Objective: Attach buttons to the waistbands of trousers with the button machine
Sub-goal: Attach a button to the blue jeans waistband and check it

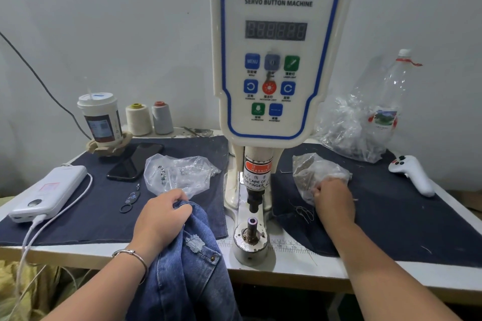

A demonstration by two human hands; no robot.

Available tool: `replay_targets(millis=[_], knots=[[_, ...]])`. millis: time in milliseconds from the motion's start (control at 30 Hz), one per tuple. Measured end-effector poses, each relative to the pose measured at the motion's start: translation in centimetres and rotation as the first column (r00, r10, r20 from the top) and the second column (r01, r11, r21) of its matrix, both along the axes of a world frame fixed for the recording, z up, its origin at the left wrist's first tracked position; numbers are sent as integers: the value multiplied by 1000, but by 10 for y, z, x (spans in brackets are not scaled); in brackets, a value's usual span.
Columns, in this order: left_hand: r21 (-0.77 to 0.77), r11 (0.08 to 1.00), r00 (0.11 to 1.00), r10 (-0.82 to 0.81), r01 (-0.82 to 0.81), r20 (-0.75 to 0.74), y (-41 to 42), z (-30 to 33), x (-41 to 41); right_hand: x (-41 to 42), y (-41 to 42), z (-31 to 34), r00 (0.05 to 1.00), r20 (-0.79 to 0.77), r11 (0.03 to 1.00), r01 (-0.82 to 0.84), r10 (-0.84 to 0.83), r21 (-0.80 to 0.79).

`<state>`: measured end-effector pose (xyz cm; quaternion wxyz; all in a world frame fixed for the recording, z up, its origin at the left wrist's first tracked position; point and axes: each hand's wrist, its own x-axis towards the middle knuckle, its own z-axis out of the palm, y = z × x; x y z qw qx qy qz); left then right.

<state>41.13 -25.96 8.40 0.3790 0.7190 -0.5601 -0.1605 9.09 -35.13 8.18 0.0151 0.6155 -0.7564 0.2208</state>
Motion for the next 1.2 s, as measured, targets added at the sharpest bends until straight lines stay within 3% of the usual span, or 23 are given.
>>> replay_targets(millis=[167, 567, 800, 933, 1100, 1200], knots=[[-12, 1000, 1000, -21, 21, -7, -2, -1, 1, -1, 1, 1, 999, 41, 1000, 15, -14, -2], [-4, 1000, 1000, 0, 0, 14, -4, -6, 2, -1, -2, -5, 998, -64, 999, 26, -27, -26], [-20, 1000, 1000, 0, 1, 29, -4, -5, 3, -6, -4, -8, 994, 60, 994, 84, -89, 76], [-10, 1000, 1000, -21, 21, 10, -4, -3, 2, -2, -7, -4, 988, 48, 988, 147, -150, 50], [-6, 1000, 1000, -24, 24, 8, -3, -4, 3, -1, -11, 4, 973, 79, 967, 203, -217, 156], [-13, 999, 1000, -30, 30, 9, -3, -3, 2, 2, -7, 4, 986, 14, 977, 165, -168, 132]])
